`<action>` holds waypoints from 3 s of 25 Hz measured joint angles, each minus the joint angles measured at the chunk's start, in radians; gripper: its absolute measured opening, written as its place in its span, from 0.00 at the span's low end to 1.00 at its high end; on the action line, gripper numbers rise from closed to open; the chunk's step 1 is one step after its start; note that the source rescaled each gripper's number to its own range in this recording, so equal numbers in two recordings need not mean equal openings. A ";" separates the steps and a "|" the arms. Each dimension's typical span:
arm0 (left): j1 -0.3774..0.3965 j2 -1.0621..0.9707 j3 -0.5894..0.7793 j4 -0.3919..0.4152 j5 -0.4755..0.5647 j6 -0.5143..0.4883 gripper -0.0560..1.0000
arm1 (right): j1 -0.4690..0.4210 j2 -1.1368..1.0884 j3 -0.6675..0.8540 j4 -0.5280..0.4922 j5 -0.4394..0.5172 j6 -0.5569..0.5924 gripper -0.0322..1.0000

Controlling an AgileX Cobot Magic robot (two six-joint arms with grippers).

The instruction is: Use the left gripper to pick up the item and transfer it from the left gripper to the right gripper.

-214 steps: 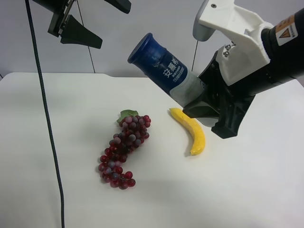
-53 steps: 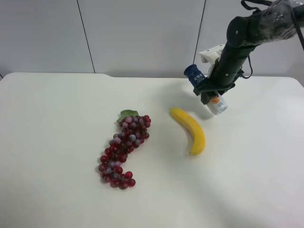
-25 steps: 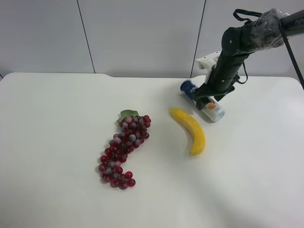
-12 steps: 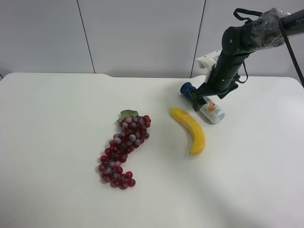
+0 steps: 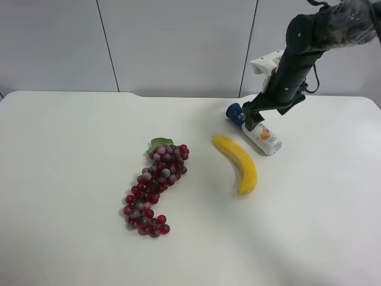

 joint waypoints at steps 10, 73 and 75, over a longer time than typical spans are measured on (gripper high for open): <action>0.000 0.000 0.000 0.000 0.000 0.000 1.00 | 0.000 -0.236 0.000 0.000 0.177 0.000 1.00; 0.000 0.000 0.000 0.000 0.000 -0.002 1.00 | 0.000 -1.984 0.969 0.033 0.274 0.264 1.00; 0.000 0.000 0.000 0.000 0.000 -0.002 1.00 | 0.000 -1.984 0.969 0.032 0.274 0.264 1.00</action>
